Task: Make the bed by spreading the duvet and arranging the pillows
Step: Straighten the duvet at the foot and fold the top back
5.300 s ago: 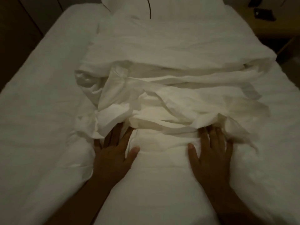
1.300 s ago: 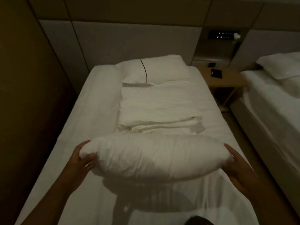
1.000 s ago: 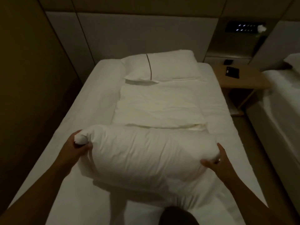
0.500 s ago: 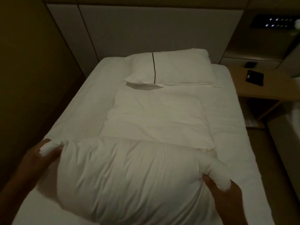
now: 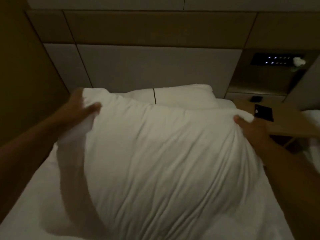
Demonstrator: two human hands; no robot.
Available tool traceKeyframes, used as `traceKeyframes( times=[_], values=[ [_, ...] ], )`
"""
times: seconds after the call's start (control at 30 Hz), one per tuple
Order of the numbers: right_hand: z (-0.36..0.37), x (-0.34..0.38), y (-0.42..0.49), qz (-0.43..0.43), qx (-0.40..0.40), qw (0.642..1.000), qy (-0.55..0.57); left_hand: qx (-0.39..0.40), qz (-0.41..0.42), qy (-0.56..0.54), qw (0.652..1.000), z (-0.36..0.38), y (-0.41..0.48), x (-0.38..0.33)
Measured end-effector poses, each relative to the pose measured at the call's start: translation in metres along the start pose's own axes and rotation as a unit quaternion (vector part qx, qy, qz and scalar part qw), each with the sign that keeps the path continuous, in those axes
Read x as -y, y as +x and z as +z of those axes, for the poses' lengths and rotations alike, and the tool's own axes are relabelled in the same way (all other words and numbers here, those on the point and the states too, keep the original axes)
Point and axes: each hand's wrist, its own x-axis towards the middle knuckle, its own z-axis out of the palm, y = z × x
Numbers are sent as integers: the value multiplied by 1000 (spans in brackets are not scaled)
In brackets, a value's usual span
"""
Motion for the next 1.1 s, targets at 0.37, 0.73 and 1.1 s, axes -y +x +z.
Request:
traceKeyframes(
  times=[0.37,0.73,1.1],
  values=[
    [129,-49,54,-52,-1,922,-384,161,-18,314,935,212,3,97],
    [261,-151,80,-174,46,867,-465,94,-8,303,948,285,85,123],
    [316,-217,87,-234,26,881,-411,47,1,299,953,350,57,188]
  ],
)
